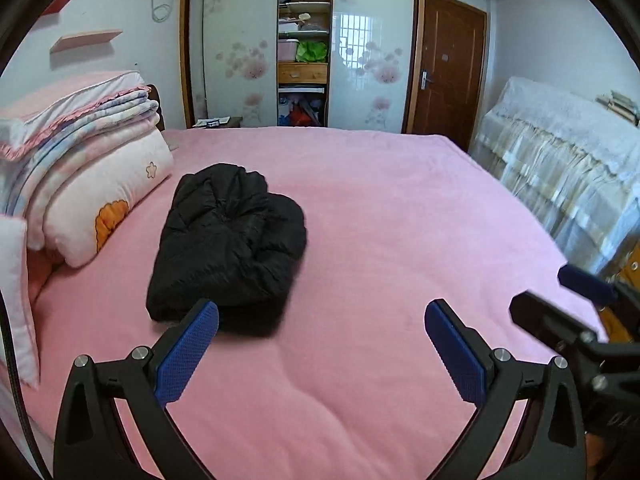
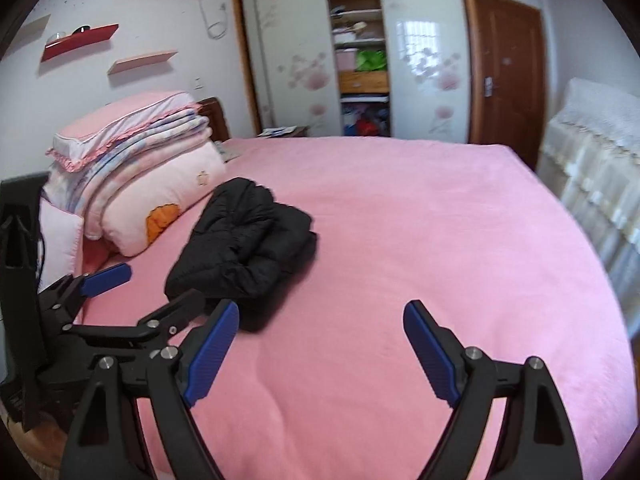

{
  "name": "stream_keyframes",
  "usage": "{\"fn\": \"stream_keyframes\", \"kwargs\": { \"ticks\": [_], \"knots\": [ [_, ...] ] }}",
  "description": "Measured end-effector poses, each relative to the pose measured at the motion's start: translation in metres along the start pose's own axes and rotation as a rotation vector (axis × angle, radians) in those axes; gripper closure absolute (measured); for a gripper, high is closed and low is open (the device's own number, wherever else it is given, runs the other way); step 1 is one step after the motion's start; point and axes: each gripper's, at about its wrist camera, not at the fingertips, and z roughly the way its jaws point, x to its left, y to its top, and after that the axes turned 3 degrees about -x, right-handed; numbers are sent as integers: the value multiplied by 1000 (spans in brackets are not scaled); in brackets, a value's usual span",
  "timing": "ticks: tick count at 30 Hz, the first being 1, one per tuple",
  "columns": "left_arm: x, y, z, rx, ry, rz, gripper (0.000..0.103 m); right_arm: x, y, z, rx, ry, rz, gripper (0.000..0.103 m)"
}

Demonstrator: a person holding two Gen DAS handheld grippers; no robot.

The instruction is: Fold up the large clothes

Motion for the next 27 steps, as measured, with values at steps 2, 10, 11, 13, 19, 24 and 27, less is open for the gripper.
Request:
{"fn": "stream_keyframes", "kwargs": {
  "ticks": [2, 10, 11, 13, 19, 24, 27],
  "knots": [
    [-12, -6, -16, -8, 14, 2, 1, -8, -8, -17, -5, -17, 4, 17],
    [-50, -27, -72, -8, 78, 27, 1, -35, -37, -73, -17, -76, 17, 16],
    [-55, -31, -78, -4, 76, 27, 1, -38, -39, -78, -18, -87, 19, 16],
    [-63, -37, -91, -3, 65, 19, 1, -44, -41, -88, -20, -103, 27, 16],
    [-79, -53, -117, 10, 47, -5, 1, -58, -49, -115, -21, -133, 30, 16],
    [-89, -63, -131, 33, 47, -18, 1, -62, -59, -134, -29, -155, 22, 16],
    [-95, -66, -137, 46, 35, -29, 1, -65, -63, -143, -44, -171, 16, 16]
  ]
}}
